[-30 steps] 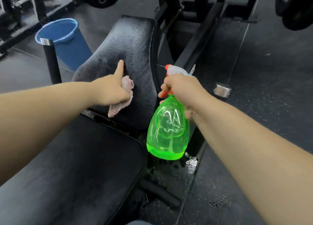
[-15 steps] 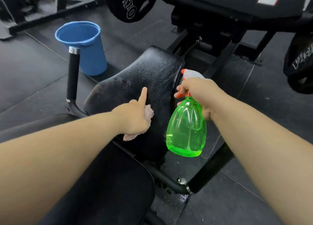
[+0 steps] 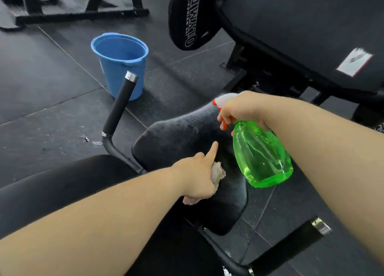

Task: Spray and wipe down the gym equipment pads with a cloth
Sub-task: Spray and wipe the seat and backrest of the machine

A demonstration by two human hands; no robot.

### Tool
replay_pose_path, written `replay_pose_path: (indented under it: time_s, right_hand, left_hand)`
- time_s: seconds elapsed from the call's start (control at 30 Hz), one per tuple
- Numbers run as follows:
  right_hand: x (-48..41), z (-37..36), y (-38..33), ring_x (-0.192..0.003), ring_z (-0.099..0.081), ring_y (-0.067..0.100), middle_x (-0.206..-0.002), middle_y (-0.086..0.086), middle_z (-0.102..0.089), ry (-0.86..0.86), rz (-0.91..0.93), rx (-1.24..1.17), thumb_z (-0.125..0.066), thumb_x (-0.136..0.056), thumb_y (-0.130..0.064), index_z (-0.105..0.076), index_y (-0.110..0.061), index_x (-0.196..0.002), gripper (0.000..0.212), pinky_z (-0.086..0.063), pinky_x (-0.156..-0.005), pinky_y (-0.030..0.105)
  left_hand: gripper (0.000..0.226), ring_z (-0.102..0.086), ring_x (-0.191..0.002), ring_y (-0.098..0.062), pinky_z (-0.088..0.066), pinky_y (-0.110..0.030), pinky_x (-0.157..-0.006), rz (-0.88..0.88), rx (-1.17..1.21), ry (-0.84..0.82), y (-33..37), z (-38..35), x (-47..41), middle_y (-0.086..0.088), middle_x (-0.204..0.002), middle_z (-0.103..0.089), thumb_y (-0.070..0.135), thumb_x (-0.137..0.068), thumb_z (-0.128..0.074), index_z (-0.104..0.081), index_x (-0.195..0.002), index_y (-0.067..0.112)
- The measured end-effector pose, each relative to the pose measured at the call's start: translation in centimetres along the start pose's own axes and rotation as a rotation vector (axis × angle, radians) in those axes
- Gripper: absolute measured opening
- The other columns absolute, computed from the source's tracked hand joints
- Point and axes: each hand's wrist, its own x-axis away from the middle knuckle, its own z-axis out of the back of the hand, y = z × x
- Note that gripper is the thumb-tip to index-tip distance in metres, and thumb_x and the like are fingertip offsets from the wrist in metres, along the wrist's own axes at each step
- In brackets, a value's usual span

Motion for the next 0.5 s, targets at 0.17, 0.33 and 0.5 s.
replay_pose_path:
  time_s: [0.17,0.33,0.5]
  right_hand:
    - [-2.4,-0.8,-2.2,-0.088,-0.066,0.037,-0.104,0.029,-0.068,-0.073,-0.074,0.202,-0.043,-0.077,0.011,-0.058,0.008,-0.114,0.040,-0.046,-0.080,0.039]
    - [-3.0,-1.3,-2.1,-0.085,-0.062,0.029,-0.096,0.023,-0.071,-0.106,-0.113,0.251,-0.046,-0.080,0.006,-0.061,-0.004,-0.087,0.019,-0.048,-0.086,0.039]
    - [-2.9,-2.8,-2.3,-0.091,-0.069,0.018,-0.101,0.016,-0.071,-0.244,-0.005,0.200,-0.057,-0.080,-0.012,-0.057,-0.029,-0.097,0.024,-0.052,-0.098,0.044]
  left_hand:
    - [0.086,-0.061,-0.098,-0.031,-0.052,-0.045,-0.084,-0.012,-0.018,0.092,-0.1,-0.6,-0.3,-0.010,-0.133,-0.042,0.040,-0.093,-0.038,0.023,-0.152,0.025]
    - [0.093,-0.059,-0.096,-0.033,-0.047,-0.038,-0.067,0.047,-0.067,0.088,1.2,-0.3,-0.6,-0.012,-0.127,-0.042,0.033,-0.092,-0.046,0.025,-0.151,0.022]
    - [0.058,-0.048,-0.075,-0.030,-0.039,-0.033,-0.054,0.051,-0.108,-0.068,1.8,1.2,0.1,-0.010,-0.094,-0.033,0.019,-0.085,-0.050,-0.033,-0.141,0.016]
